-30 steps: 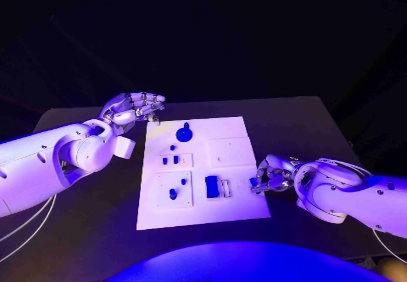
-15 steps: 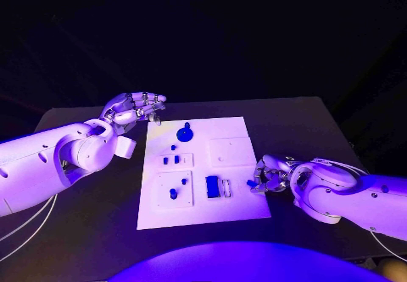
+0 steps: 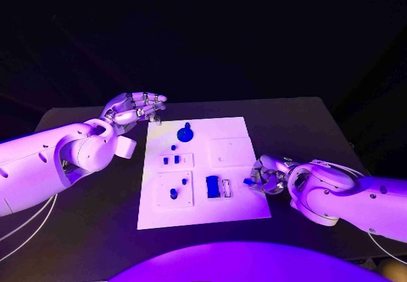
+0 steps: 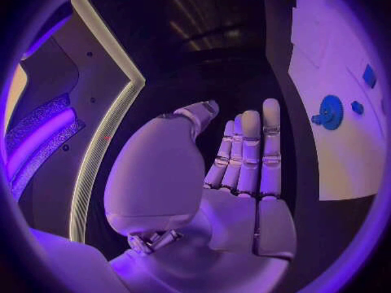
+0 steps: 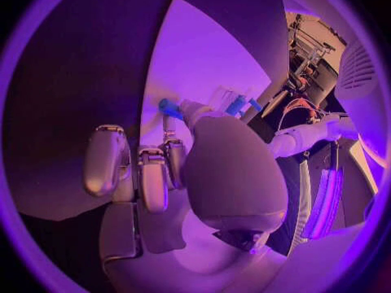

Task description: Assemble the parts on the task board

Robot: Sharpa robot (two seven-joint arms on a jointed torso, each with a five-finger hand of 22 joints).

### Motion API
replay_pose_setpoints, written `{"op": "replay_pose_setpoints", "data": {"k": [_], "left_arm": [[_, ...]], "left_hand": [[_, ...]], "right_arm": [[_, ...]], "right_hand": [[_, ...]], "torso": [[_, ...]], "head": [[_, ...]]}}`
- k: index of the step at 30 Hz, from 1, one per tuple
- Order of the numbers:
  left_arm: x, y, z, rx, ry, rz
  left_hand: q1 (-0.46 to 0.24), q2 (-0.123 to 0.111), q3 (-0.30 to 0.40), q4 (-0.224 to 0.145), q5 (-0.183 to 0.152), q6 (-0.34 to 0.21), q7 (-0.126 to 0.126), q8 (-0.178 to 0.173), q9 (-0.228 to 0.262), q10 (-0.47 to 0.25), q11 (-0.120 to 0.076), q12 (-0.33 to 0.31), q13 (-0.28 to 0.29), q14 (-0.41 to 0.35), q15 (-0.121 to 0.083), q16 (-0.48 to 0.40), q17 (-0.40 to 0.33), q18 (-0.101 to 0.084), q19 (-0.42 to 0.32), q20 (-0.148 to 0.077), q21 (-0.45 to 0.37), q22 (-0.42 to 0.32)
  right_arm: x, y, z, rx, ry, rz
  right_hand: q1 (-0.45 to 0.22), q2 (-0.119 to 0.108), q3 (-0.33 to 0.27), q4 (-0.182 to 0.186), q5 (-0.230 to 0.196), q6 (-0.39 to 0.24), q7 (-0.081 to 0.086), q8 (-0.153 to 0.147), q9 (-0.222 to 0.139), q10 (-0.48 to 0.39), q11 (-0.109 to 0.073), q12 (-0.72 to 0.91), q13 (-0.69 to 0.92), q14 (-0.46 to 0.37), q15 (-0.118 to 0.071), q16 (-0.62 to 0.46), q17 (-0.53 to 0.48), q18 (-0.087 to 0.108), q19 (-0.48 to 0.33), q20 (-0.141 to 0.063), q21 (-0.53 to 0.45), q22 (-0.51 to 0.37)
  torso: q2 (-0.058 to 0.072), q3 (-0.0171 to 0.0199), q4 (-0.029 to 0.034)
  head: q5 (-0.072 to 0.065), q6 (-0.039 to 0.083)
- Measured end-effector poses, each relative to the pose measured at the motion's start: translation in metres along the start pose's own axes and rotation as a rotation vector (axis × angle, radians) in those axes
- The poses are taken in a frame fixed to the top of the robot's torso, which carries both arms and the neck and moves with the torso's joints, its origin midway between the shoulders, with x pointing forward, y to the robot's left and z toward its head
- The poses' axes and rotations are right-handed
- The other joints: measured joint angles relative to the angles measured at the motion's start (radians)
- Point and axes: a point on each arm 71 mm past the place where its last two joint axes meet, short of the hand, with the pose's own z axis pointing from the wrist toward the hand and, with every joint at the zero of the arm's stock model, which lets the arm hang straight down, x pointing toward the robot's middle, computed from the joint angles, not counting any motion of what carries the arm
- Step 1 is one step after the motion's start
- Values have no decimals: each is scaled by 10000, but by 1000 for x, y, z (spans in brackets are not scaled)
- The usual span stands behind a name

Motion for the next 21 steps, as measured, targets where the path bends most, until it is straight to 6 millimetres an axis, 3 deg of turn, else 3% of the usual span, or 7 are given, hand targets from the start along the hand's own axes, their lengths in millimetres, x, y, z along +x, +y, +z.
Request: {"op": "replay_pose_setpoints", "data": {"k": [2, 6, 8, 10, 16, 18, 21], "left_arm": [[0, 0, 0, 4, 7, 19], [0, 0, 0, 10, 22, 49], [1, 0, 0, 14, 34, 58], [2, 0, 1, 18, 53, 63], [2, 0, 1, 26, 80, 90], [2, 0, 1, 27, 83, 98], [3, 0, 1, 29, 91, 106]], "left_hand": [[0, 0, 0, 0, 0, 0, 0, 0, 0, 0, 0, 0, 0, 0, 0, 0, 0, 0, 0, 0, 0, 0], [0, 0, 29, 29, 0, 0, 0, 0, -10, 0, 0, 0, 0, 0, 0, 0, 1, 1, 0, 0, 0, 0], [0, 0, 29, 29, 0, 0, 0, 0, -10, 0, 0, 0, 1, 0, 0, 0, 1, 0, 0, 0, 0, 1], [0, 0, 29, 29, 0, 0, 0, 0, -10, 0, 0, 0, 1, 0, 0, 0, 1, 0, 0, 0, 0, 1], [0, 0, 29, 29, 0, 0, 0, 0, -9, 0, 0, 0, -11, 0, 0, 0, -10, 1, 0, 0, 0, -11], [2, 2, 31, 30, 0, 0, 0, 0, -9, 0, 0, 0, -10, 0, 0, 0, -10, 0, 0, 0, 0, -10], [43, 43, 57, 56, 0, 0, 0, 0, -9, 0, 0, 0, -10, 0, 0, 0, -10, 0, 0, 0, 0, -10]], "right_arm": [[-1, 1, 0, 96, 79, 391], [-5, 5, -1, 192, 180, 1134], [-8, 10, -1, 151, 194, 1442], [-8, 15, -1, 89, 221, 1652], [-6, 28, 1, -125, 388, 2071], [-5, 31, 2, -166, 454, 2146], [-3, 34, 4, -201, 568, 2241]], "right_hand": [[-363, -59, 558, -441, 0, -46, 44, -1, 4, 0, 0, 0, 0, 0, 0, 0, 0, 1, 0, 0, -89, 0], [-796, -130, 1055, -891, -48, -64, 61, 78, 29, 0, 0, 0, 0, 0, 0, 0, 0, 0, 0, 0, -126, 0], [-900, -147, 1145, -925, -65, -78, 71, 78, 30, 0, 0, 0, -1, 0, 0, 0, 0, 0, 0, 1, -125, 0], [-993, -145, 1497, -1251, -84, -112, 76, 78, 32, 0, 0, 0, -1, 0, 1, 0, 0, 0, 0, 0, -125, -1], [-1450, -206, 1717, -1471, -101, -116, 80, 78, 97, 0, 0, -1, -2, -1, 1, 0, 8, 0, 0, 1, -125, -2], [-1626, -269, 1986, -1741, -103, -116, 81, 78, 243, -1, 0, -1, -2, -1, 2, 0, 8, 0, 0, 1, -125, -2], [-1929, -263, 2033, -1787, -105, -116, 81, 78, 371, -1, 0, -1, -3, -1, 2, 0, 7, 0, 0, 1, -161, -2]], "torso": [[0, 3, 0], [4, 5, -3], [8, 5, -9], [11, 5, -9], [15, 10, -4], [16, 10, -4], [16, 6, -4]], "head": [[12, 0], [59, -1], [111, -1], [135, -1], [197, -1], [207, -1], [215, -1]]}}
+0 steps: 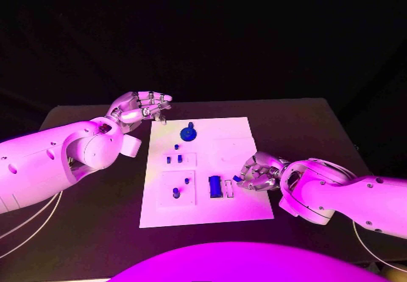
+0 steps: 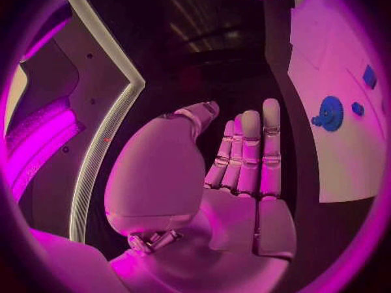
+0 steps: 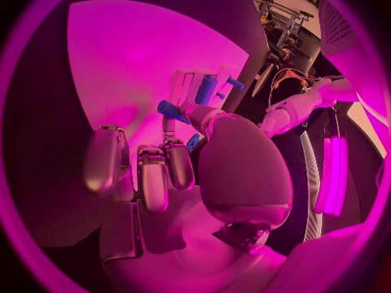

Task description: Assemble the parts on the task board

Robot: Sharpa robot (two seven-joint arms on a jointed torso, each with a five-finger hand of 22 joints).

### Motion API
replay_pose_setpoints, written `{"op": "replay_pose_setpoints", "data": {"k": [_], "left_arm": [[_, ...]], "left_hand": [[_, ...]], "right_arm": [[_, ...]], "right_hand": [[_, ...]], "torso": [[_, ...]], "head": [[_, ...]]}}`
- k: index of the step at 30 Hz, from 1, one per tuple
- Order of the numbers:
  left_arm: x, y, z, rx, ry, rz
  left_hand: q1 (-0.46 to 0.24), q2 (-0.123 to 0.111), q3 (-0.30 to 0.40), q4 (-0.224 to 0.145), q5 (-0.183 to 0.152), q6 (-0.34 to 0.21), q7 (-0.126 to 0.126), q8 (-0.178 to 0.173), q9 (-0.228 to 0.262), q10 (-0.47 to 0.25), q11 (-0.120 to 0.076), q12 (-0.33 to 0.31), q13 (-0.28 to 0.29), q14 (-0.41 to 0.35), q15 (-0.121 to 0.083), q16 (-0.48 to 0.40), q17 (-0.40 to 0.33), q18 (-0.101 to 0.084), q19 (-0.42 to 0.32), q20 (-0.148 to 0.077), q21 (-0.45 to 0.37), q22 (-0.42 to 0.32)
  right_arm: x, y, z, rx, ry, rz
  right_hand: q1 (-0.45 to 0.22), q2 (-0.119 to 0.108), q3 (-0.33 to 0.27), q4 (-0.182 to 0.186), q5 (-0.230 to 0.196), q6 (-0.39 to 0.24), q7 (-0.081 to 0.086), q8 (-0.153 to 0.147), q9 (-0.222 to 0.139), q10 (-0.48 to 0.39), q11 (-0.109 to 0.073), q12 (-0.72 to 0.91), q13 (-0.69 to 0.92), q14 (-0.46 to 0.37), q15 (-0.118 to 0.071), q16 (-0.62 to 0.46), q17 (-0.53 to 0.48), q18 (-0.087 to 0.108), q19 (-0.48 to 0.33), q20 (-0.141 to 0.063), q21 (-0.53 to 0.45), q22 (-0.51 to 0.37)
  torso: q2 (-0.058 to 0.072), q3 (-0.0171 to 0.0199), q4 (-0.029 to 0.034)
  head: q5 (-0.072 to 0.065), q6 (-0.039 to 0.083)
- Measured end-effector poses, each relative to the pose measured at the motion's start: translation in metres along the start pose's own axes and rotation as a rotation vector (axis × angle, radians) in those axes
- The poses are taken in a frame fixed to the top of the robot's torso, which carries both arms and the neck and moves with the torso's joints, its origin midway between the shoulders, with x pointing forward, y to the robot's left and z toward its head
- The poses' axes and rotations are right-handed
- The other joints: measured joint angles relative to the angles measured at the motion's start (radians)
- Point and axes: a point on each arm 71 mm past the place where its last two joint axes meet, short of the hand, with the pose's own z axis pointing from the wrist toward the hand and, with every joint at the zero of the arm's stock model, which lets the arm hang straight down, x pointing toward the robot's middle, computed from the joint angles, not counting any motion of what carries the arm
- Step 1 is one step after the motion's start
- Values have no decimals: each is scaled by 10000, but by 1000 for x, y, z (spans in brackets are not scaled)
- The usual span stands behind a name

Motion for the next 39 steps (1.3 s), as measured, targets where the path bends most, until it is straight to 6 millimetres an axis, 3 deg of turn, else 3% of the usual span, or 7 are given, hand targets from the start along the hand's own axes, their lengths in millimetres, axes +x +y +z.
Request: {"op": "replay_pose_setpoints", "data": {"k": [12, 20, 39], "left_arm": [[1, 0, 0, 3, 19, 14], [0, 0, 0, -4, 23, 18], [0, 1, 0, -131, 25, 19]], "left_hand": [[0, 0, 0, 0, 0, 0, 0, 0, -10, 0, 0, 36, -11, 0, 0, 0, -9, 0, 0, 0, 0, 1], [0, 0, 1, 61, 0, 0, 0, 0, -10, 0, 0, 35, -11, 0, 0, 39, -8, 0, 0, 0, -21, 0], [-41, 40, -2, 83, 0, -37, -37, 37, -17, 0, 0, 33, -19, 0, 0, 39, -17, 0, 0, 0, -36, -8]], "right_arm": [[15, 8, 9, -62, 527, 2], [17, 9, 12, -103, 583, -227], [18, 11, 13, -269, 416, -903]], "right_hand": [[-447, 75, -161, 155, -1, 150, 33, -55, 4, 0, 0, 150, -2, 0, 1, 0, -1, 0, 0, 1, 45, -2], [-841, 58, -354, 293, -1, 360, -138, -2, 23, 1, 1, 208, -2, 0, 2, 0, -3, 0, 37, -36, 83, -3], [-1133, 81, -542, 427, -1, 599, -238, -6, 16, 39, -36, 458, -4, -34, -32, 0, -5, 1, 0, -72, 237, -5]], "torso": [[6, 3, 4], [4, 9, 1], [1, 16, -10]], "head": [[34, 0], [35, 0], [-1, 0]]}}
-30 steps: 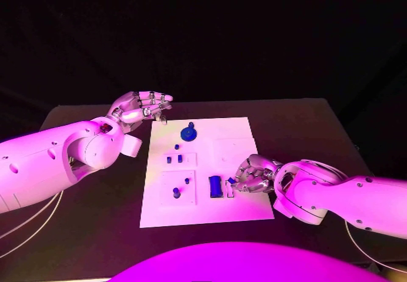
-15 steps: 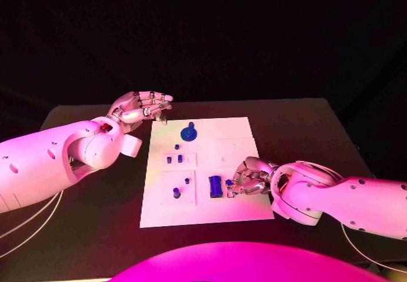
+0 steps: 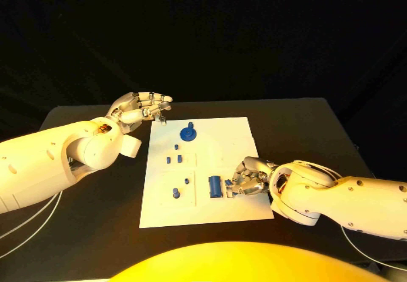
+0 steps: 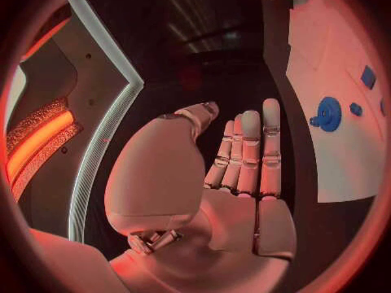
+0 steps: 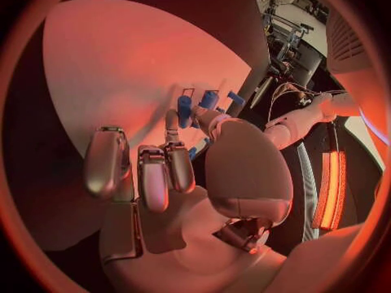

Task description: Assemble the parts on the task board

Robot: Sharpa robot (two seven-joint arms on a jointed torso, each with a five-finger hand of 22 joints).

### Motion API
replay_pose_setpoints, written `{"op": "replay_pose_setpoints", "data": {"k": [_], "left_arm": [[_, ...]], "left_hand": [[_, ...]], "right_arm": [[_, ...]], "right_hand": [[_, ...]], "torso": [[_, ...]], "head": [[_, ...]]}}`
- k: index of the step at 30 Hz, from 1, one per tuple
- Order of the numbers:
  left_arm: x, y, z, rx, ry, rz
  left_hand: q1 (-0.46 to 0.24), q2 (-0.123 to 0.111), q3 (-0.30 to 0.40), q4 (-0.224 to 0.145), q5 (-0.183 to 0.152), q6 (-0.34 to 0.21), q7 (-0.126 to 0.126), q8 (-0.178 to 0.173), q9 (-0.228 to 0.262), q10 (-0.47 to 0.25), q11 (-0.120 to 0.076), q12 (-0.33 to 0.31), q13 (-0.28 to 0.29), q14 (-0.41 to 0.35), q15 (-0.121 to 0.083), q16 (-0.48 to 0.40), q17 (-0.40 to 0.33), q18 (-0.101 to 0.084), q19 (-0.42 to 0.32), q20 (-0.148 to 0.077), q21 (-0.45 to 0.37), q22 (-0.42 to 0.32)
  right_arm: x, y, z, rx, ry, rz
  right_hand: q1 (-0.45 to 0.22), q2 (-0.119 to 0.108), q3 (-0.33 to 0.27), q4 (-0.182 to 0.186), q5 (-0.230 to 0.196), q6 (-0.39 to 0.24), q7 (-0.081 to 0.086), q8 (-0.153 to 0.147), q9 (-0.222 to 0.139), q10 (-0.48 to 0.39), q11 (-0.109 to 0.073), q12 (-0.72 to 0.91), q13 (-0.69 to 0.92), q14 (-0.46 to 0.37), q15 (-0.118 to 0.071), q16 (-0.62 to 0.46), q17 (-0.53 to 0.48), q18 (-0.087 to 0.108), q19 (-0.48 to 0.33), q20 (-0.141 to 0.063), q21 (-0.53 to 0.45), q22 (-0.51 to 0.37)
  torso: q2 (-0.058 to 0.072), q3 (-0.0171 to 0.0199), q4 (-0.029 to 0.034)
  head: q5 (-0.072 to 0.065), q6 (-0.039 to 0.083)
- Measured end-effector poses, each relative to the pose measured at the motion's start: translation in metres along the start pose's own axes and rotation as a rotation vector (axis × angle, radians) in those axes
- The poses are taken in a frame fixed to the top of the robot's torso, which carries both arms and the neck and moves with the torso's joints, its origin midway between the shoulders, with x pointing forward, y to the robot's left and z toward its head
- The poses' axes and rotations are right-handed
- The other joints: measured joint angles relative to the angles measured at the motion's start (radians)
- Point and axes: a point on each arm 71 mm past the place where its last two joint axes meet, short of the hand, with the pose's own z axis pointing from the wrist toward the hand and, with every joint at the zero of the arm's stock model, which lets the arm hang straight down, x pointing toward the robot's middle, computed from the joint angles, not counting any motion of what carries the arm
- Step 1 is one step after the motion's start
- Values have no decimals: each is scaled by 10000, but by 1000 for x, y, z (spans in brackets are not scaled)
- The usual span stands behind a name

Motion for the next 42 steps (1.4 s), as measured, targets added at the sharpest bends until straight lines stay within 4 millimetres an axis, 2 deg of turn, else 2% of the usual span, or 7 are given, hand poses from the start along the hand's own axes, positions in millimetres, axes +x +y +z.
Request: {"op": "replay_pose_setpoints", "data": {"k": [11, 13, 19, 21, 25, 31, 42], "left_arm": [[0, 1, 0, -65, -6, 2], [-1, 1, 0, -73, -12, 4], [-1, 1, -1, -90, -27, 9], [-1, 1, -1, -95, -29, 11], [-2, 1, -1, -101, -33, 12], [-2, 1, 0, -107, -50, 21], [-3, 1, 0, -118, -63, 24]], "left_hand": [[0, 0, -29, 28, 0, 0, 0, 0, 1, 0, 0, -1, 0, 0, 0, 0, 0, 0, 0, 0, 1, -10], [0, 0, -28, 28, 0, 0, 0, 0, 1, 0, 0, -1, 1, 0, 0, 0, 1, 1, 0, 0, 2, -10], [0, 0, -28, 28, 0, 0, 0, 0, 1, 0, 0, -1, -9, 0, 0, 0, 1, 1, 0, 0, 2, -9], [0, 0, -28, 28, 0, 0, 0, 0, 2, 0, 0, -1, -9, 0, 0, 0, 1, 1, 0, 0, 2, -9], [0, 0, -28, 28, 0, 0, 0, 0, 1, 0, 0, -1, -8, 0, 0, 0, 1, 0, 0, 0, 2, -9], [0, -1, 0, 56, 0, 0, 0, -1, -8, 0, 0, -1, -8, 0, 0, 0, -8, 0, 0, 0, 2, -9], [1, -1, 0, 56, 0, 0, 0, -1, -7, 0, 0, -1, -8, 0, 0, -1, -7, 1, 0, 0, 3, -7]], "right_arm": [[1, 0, 0, 19, 115, -256], [1, 0, 0, 17, 135, -284], [1, 0, 0, 7, 177, -334], [2, 0, 0, 5, 178, -341], [1, 0, 0, -8, 175, -347], [1, 1, 0, -40, 170, -345], [1, -1, -1, -64, 150, -333]], "right_hand": [[-324, 17, -167, 167, 0, 80, -80, 1, -10, -1, 0, 64, -1, 0, 0, 0, -1, 0, 0, 1, 41, -1], [-332, 9, -198, 198, 0, 124, -53, 1, -24, 0, 0, 64, -1, 0, 0, 0, -1, 0, 0, 1, 41, -1], [-577, -135, -362, 362, 5, 160, -89, 7, -60, -1, 0, 64, -1, 0, 0, 0, -1, 0, 0, 1, 25, 7], [-669, -120, -442, 441, 5, 140, -69, 7, -69, -1, 0, 64, -1, 0, 0, 0, -1, 0, 0, 1, 0, 7], [-795, -247, -591, 591, 8, 124, -53, 8, -104, -1, 1, -74, -1, 0, 1, 0, -2, 0, 0, 1, -115, 7], [-1010, -462, -1138, 854, -2, 124, -53, -39, -138, -1, 1, -83, -2, 0, 1, 0, -2, -1, 0, 2, -125, 6], [-1043, -418, -1337, 845, -36, 123, -53, -39, -138, -1, 1, -82, -2, 0, 1, 0, -3, -1, 0, 2, -125, 5]], "torso": [[-1, -12, 4], [-1, -13, 5], [-6, -13, 4], [-6, -14, 4], [-6, -14, 4], [-3, -13, 4], [-1, -13, 3]], "head": [[-14, 0], [-1, 0], [42, 0], [43, 0], [40, 0], [10, 0], [25, 0]]}}
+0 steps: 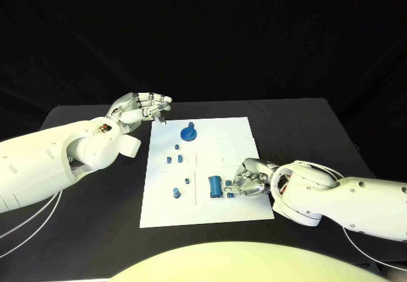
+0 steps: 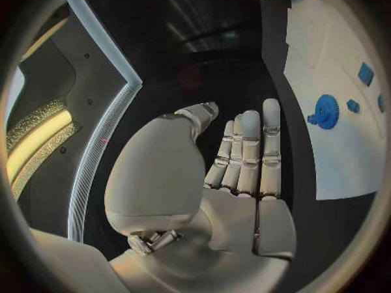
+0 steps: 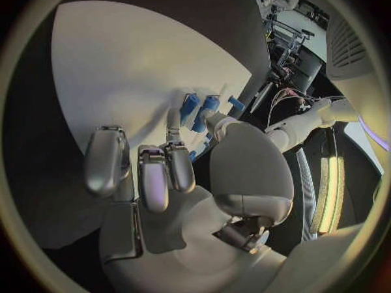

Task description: Assemble the parts on the task board

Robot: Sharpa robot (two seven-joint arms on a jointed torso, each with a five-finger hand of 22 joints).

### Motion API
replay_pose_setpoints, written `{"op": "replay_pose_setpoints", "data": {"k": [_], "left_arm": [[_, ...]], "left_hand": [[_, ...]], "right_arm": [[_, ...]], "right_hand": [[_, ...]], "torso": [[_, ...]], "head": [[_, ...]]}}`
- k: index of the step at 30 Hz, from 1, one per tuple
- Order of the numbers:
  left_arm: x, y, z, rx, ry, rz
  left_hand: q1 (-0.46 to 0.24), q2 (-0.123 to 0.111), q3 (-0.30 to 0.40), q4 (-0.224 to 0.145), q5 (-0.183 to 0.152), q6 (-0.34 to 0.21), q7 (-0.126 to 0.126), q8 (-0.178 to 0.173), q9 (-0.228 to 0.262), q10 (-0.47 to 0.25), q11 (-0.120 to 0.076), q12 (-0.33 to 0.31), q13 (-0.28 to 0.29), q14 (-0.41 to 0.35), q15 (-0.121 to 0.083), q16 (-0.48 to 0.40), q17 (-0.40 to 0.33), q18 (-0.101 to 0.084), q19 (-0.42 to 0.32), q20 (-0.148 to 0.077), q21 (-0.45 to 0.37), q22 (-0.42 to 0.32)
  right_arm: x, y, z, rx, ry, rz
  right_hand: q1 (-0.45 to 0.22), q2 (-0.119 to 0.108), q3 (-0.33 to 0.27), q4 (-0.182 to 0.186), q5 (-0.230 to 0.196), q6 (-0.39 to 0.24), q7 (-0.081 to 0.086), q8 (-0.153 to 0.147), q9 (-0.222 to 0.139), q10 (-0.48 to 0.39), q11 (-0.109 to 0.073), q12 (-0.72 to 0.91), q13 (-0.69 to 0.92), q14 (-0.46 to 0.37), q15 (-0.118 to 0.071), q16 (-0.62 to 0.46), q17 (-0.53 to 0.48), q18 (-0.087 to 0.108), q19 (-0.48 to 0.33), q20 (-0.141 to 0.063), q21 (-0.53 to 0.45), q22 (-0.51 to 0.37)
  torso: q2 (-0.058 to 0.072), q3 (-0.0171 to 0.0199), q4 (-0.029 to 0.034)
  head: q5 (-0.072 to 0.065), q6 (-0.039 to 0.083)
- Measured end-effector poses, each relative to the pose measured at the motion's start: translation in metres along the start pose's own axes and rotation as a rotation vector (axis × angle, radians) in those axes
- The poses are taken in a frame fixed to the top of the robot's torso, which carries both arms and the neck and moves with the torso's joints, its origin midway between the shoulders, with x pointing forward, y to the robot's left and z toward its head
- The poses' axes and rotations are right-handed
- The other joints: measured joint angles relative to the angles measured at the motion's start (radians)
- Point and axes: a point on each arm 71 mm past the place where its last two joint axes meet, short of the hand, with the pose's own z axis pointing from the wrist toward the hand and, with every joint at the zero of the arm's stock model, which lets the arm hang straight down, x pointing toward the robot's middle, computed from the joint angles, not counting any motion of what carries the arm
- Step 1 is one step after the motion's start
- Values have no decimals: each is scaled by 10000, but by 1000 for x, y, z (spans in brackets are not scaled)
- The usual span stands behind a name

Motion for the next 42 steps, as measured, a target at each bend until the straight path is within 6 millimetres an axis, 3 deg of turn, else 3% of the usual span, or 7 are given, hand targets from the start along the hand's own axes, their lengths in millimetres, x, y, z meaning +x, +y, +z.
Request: {"op": "replay_pose_setpoints", "data": {"k": [4, 7, 27, 32, 42], "left_arm": [[0, 0, 0, -2, -3, 1], [0, 0, 0, -4, -6, 3], [0, 0, 0, -33, -12, 14], [-1, 1, 0, -43, -15, 18], [-1, 1, 0, -55, -17, 26]], "left_hand": [[0, 0, 0, 0, 0, 0, 0, 0, 1, 0, 0, 0, 0, 0, 0, 0, 1, 0, 0, 0, 0, 0], [0, 0, 0, 0, 0, 0, 0, 0, 1, 0, 0, 0, 0, 0, 0, 0, 1, 0, 0, 0, 0, 0], [0, 0, 0, -1, 0, 0, 0, 0, 2, 0, 0, 0, 1, 0, 0, 0, 2, 1, 0, 0, 0, 1], [0, 0, 0, -1, 0, 0, 0, 0, 2, 0, 0, 0, 1, 0, 0, 0, 2, 0, 0, 0, 0, 1], [0, 0, 0, -1, 0, -36, 36, 38, -9, -74, 1, 0, -13, 0, 0, 0, -12, 1, 37, 37, -38, -18]], "right_arm": [[-1, -2, -2, -13, 28, -10], [0, -3, -4, -68, 114, -22], [3, -11, -9, -90, 587, 7], [2, -13, -7, -28, 586, -29], [3, -11, -1, -109, 559, -183]], "right_hand": [[426, 84, -173, -168, 0, 0, 0, 0, -1, 0, 0, 0, 0, 0, 0, 0, 0, 0, 0, 0, 0, 0], [569, 8, -280, -251, 0, 0, 0, 0, -10, 0, 0, -33, -1, 0, 0, 0, 0, 1, 0, 0, 0, -1], [576, 15, -401, -180, 0, 0, 0, 0, -20, 0, 0, -38, -1, 0, 0, 0, 6, 0, 0, 0, 0, -4], [825, 264, -456, -180, 0, 0, 0, 0, -32, 0, 0, -38, -1, 0, 0, 0, 6, 0, 0, 1, 58, -4], [932, 367, -441, -226, -6, 0, 0, 2, -28, 0, 0, -38, -1, 0, 0, 0, 5, 0, 0, 1, 84, -5]], "torso": [[0, 4, 0], [0, 5, -2], [0, 12, 0], [1, 8, 5], [0, 1, 8]], "head": [[11, 0], [11, 0], [-19, 0], [-28, 0], [-9, 0]]}}
